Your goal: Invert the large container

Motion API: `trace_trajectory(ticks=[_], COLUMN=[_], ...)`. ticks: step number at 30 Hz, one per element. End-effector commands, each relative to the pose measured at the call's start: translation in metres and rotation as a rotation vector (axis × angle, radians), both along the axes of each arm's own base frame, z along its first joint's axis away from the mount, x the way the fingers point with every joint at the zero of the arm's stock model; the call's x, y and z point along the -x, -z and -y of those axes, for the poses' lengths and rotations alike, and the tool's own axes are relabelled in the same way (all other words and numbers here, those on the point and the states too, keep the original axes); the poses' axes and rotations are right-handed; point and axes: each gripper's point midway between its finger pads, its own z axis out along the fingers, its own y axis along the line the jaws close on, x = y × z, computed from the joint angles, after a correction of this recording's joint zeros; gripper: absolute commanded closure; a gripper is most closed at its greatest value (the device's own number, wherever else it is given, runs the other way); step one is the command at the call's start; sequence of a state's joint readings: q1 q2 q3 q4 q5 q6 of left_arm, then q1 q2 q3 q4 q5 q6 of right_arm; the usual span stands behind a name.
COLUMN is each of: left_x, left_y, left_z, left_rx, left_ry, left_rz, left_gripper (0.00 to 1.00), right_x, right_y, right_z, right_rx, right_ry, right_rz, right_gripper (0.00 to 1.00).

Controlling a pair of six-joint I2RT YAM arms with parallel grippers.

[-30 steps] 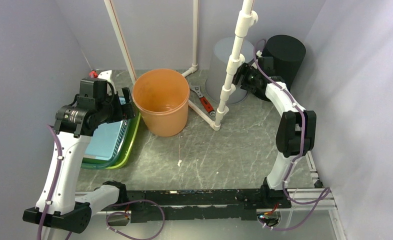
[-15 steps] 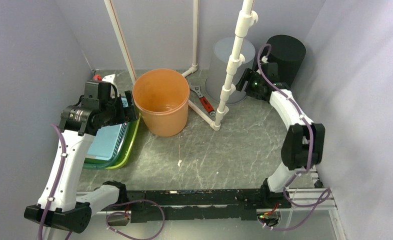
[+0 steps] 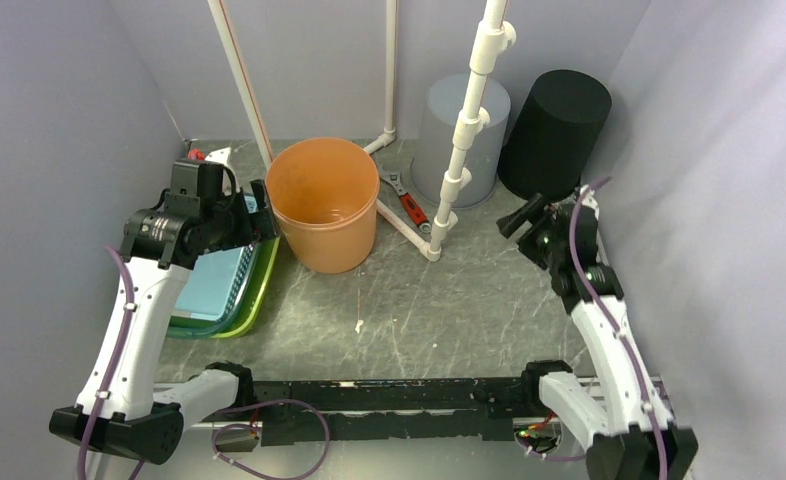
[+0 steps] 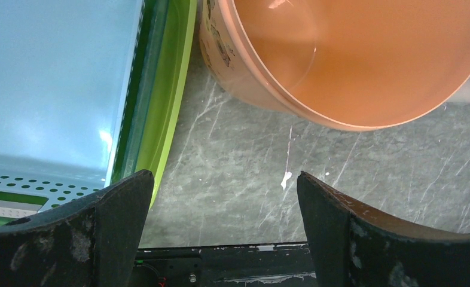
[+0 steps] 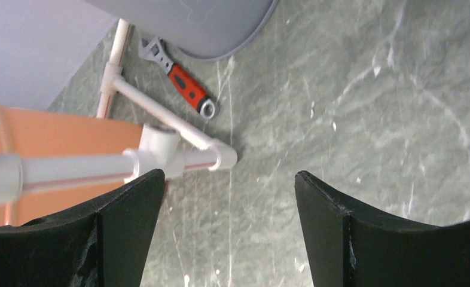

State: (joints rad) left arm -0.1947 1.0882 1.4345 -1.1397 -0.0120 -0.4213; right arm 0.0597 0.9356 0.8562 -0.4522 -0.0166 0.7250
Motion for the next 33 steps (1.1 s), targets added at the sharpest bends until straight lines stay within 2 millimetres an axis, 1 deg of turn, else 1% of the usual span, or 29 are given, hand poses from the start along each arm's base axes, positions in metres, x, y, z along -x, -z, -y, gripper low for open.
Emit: trace_trajectory(ticks=[1, 3, 5, 8, 11, 12, 15, 16, 19, 21, 26, 30, 33], left_x=[-0.011, -0.013, -0.016, -0.021, -0.027, -0.03, -0.042, -0.046, -0.056, -0.062, -0.078, -0.083, -0.084], left_y=[-0.011, -0.011, -0.011, -0.014, -0.015, -0.014, -0.012, -0.015, -0.017, -0.011, -0.005, 0.01, 0.024], left_z=[0.004, 0.005, 0.006, 0.007, 0.008, 0.009, 0.01, 0.01, 0.008, 0.004, 0.004, 0.002, -0.002], left_rx=[0.033, 0.038, 0.045, 0.053, 0.054, 0.056, 0.064, 0.068, 0.078, 0.082, 0.144, 0.114, 0.082], left_ry=[-0.01, -0.014, -0.017, -0.021, -0.026, -0.027, -0.041, -0.046, -0.058, -0.082, -0.106, -0.096, -0.088], left_rz=[0.038, 0.042, 0.046, 0.054, 0.059, 0.062, 0.058, 0.063, 0.057, 0.047, 0.041, 0.017, -0.003], left_gripper=[0.05, 0.05, 0.05, 0.05, 0.05, 0.05, 0.05, 0.05, 0.05, 0.05, 0.05, 0.06, 0.13], right_x=[0.04, 0.055, 0.071, 0.097, 0.121, 0.127, 0.143, 0.148, 0.158, 0.164, 0.169, 0.172, 0.174], right_y=[-0.011, -0.015, -0.013, 0.002, 0.01, 0.01, 0.001, -0.002, -0.004, -0.005, -0.022, -0.035, -0.05], right_z=[-0.016, -0.034, -0.05, -0.067, -0.077, -0.081, -0.093, -0.096, -0.098, -0.099, -0.104, -0.106, -0.108], right_rx=[-0.135, -0.201, -0.26, -0.327, -0.354, -0.36, -0.369, -0.364, -0.324, -0.304, -0.312, -0.313, -0.319], right_ry=[-0.031, -0.129, -0.21, -0.311, -0.391, -0.426, -0.544, -0.577, -0.643, -0.675, -0.728, -0.753, -0.771], right_rz=[0.063, 0.091, 0.096, 0.069, 0.07, 0.084, 0.133, 0.137, 0.112, 0.098, 0.143, 0.175, 0.208], right_gripper=[0.16, 0.15, 0.14, 0.14, 0.14, 0.14, 0.14, 0.14, 0.14, 0.14, 0.13, 0.13, 0.13])
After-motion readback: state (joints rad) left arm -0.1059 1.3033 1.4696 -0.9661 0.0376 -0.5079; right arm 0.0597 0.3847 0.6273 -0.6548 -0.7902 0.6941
